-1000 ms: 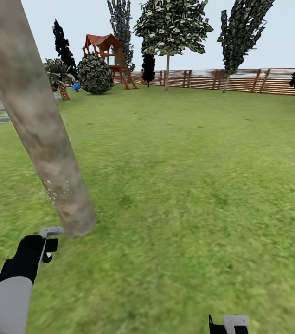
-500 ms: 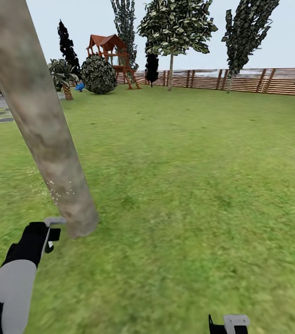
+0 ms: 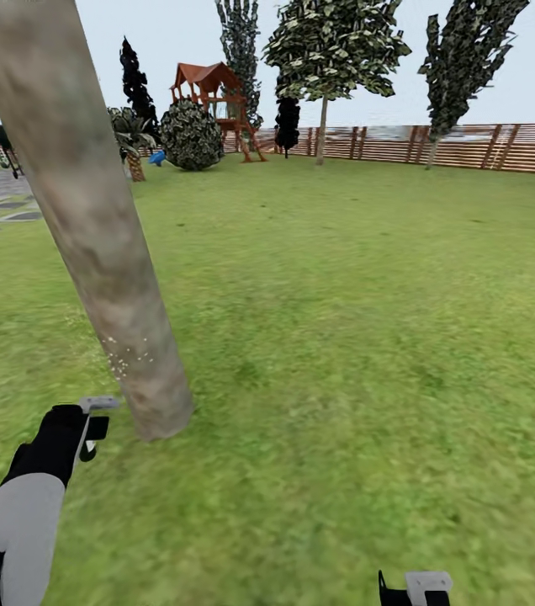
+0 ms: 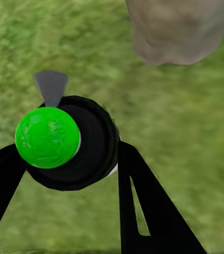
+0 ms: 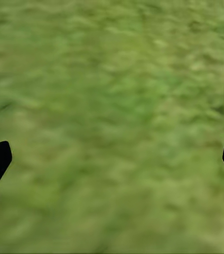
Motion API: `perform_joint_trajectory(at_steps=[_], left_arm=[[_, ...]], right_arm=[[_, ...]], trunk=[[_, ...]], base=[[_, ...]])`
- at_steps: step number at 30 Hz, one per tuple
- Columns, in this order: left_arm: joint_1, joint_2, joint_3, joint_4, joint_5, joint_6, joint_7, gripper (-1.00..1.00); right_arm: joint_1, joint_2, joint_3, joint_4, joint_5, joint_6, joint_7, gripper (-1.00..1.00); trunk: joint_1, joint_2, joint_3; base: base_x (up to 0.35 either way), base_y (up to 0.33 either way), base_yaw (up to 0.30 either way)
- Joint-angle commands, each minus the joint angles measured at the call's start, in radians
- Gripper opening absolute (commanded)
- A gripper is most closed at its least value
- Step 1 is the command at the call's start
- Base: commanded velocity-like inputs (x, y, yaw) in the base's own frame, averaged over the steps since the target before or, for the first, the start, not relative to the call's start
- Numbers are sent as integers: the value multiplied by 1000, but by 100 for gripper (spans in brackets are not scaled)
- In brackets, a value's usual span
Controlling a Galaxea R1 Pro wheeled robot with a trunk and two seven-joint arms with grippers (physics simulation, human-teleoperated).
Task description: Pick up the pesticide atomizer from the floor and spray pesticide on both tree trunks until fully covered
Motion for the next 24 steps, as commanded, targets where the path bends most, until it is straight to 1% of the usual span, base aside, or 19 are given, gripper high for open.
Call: perform_joint_trajectory(at_steps=[1, 4, 7, 12, 24], left_arm=[[13, 4, 0, 5, -1, -7, -1, -100], [32, 1, -1, 6, 3, -11, -1, -100], [29, -8, 3, -4, 5, -9, 1, -100], [25, -13, 5, -6, 5, -10, 1, -100], [25, -11, 2, -6, 3, -3, 12, -100]], right_arm=[[0, 0, 0, 0, 0, 0, 0, 100], [0, 0, 0, 0, 1, 0, 0, 100], [0, 0, -1, 0, 0, 0, 0, 100], [0, 0, 0, 0, 0, 0, 0, 100], [0, 0, 0, 0, 0, 0, 0, 100]], trunk=[[0, 0, 0], [0, 0, 0], [0, 0, 0], [0, 0, 0], [0, 0, 0]], base=[[1, 1, 273], [0, 0, 262], [37, -120, 68], [57, -255, 5], [1, -274, 0]])
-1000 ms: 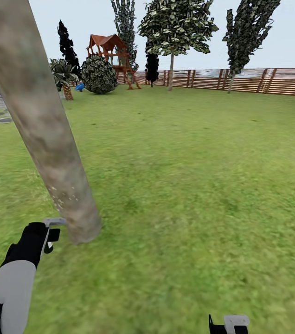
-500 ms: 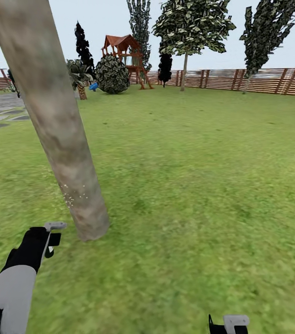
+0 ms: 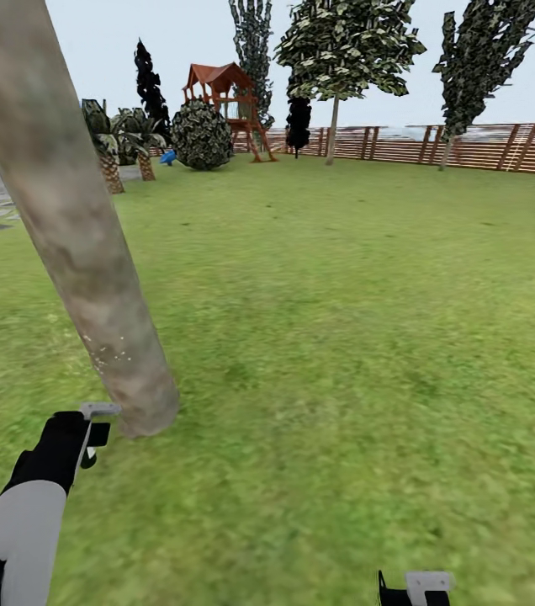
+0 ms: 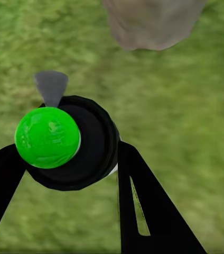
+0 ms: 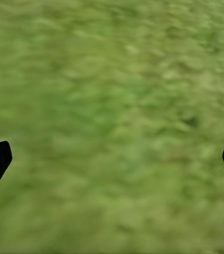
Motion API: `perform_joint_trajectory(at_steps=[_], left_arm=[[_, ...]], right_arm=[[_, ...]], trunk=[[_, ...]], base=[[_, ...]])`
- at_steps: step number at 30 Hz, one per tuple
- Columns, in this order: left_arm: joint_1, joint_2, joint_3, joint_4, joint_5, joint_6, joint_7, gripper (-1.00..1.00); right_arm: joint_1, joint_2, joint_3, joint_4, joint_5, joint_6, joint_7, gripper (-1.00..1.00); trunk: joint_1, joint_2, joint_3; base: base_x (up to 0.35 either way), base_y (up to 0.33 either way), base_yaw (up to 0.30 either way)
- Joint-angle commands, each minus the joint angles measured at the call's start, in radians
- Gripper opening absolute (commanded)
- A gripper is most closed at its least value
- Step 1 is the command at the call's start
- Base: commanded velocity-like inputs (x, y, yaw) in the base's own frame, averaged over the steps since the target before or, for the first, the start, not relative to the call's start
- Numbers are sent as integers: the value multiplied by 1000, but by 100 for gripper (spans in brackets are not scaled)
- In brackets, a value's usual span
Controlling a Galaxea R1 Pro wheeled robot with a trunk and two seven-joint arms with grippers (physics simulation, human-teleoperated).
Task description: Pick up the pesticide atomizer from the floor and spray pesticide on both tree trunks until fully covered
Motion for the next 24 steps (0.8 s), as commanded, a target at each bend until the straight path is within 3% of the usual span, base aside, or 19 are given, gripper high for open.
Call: perform_joint_trajectory(at_steps=[1, 12, 24], left_arm=[[0, 1, -1, 0, 0, 0, 0, -100], [4, 4, -3, 0, -1, -3, 1, -100], [1, 1, 1, -3, 1, -4, 0, -100]], right_arm=[[0, 0, 0, 0, 0, 0, 0, 100], [0, 0, 0, 0, 0, 0, -1, 100], [0, 0, -1, 0, 0, 0, -2, 100]], trunk=[[0, 0, 0], [0, 0, 0], [0, 0, 0]], base=[[0, -275, 0], [52, -264, 208], [81, -251, 15]])
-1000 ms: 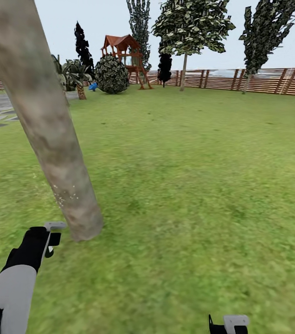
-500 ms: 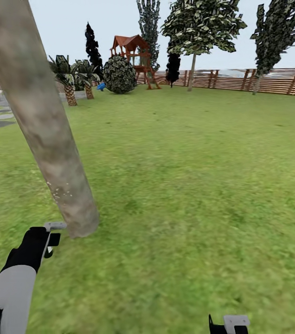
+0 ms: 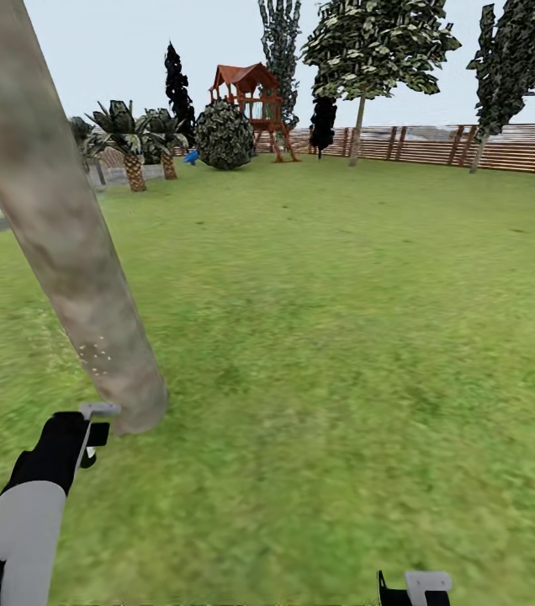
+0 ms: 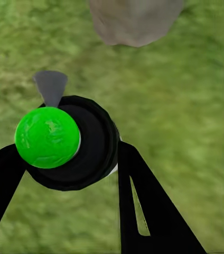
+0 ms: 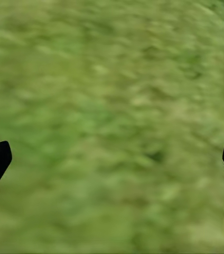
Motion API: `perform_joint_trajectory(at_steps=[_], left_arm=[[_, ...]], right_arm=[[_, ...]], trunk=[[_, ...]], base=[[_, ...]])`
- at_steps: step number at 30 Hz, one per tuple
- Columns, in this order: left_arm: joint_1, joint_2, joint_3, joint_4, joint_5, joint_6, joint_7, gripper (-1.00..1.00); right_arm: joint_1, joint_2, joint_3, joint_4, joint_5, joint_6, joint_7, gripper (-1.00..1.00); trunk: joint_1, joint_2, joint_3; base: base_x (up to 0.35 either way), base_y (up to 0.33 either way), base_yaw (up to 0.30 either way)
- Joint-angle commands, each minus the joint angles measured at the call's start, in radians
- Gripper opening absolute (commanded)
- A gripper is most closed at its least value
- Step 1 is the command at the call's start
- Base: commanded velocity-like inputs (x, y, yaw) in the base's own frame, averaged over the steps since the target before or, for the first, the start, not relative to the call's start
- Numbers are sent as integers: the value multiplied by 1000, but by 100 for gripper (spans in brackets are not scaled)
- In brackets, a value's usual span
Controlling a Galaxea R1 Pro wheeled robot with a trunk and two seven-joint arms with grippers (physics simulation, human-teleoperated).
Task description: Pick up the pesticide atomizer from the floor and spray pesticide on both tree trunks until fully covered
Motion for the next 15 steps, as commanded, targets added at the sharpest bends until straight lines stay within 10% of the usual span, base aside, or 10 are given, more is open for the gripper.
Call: perform_joint_trajectory(at_steps=[1, 11, 15], left_arm=[[0, 0, 0, 0, 0, 0, 0, -100], [-23, -4, -1, -112, 0, 25, -3, -100], [-137, 2, -105, -143, 0, 183, -10, -100]], right_arm=[[0, 0, 0, 0, 0, 0, 0, 100], [0, 0, -1, 0, 0, 0, 0, 100], [0, -1, 0, 1, 1, 0, 0, 100]], trunk=[[0, 0, 0], [0, 0, 0], [0, 0, 0]], base=[[-77, -275, 36], [-59, -219, 237], [3, -11, 32]])
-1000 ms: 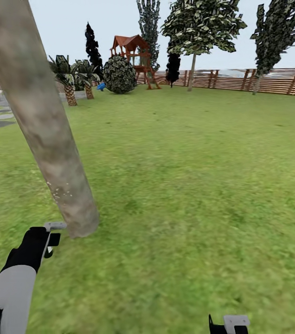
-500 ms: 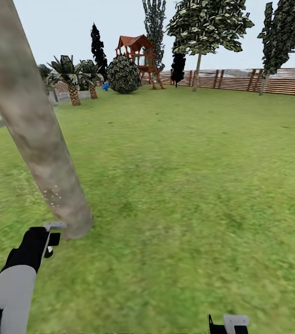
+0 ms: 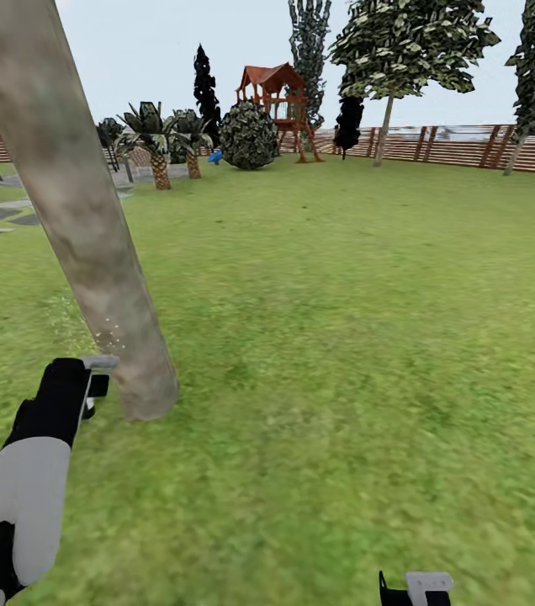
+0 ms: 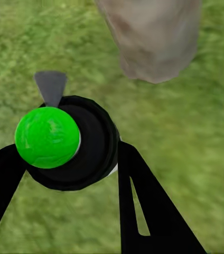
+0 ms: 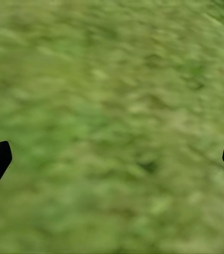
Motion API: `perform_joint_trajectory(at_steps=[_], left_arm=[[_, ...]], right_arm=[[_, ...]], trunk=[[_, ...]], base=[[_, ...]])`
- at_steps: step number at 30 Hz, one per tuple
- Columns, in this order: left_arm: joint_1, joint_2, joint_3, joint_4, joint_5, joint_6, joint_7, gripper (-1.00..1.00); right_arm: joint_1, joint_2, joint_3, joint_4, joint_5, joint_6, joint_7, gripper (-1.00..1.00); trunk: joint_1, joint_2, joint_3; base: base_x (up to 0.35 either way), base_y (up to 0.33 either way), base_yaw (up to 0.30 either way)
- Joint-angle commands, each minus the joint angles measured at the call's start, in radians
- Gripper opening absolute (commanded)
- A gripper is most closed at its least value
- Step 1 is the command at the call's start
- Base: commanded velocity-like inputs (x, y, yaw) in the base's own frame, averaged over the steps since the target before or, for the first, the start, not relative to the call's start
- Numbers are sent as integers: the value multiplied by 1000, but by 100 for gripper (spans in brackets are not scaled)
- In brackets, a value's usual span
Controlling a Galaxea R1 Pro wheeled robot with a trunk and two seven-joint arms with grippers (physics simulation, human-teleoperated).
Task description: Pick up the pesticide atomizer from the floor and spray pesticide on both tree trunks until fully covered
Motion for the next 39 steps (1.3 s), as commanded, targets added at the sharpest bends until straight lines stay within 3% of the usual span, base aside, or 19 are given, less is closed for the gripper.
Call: perform_joint_trajectory(at_steps=[1, 3, 7, 32, 39], left_arm=[[-31, 3, -30, 0, -4, 19, -1, -100], [-53, 14, -39, 2, -4, 27, -2, -100], [-40, 99, -39, 4, 13, 28, -16, -100], [-40, 83, -31, 1, 16, 28, -18, -100], [-38, 82, -33, 12, 16, 27, -17, -100]], right_arm=[[0, -1, 0, 0, 0, 0, 0, 100], [0, -9, 0, 0, 0, 0, 0, 100], [0, -14, 1, 0, 0, 0, 0, 100], [0, -12, 1, 0, 0, 0, 2, 100], [0, -12, 1, -1, 0, 0, 1, 100]], trunk=[[0, 0, 0], [0, 0, 0], [0, 0, 0], [0, 0, 0], [0, 0, 0]], base=[[0, -1, 2], [0, 0, 1], [0, 0, 0], [45, -242, 1], [90, -260, 249]])
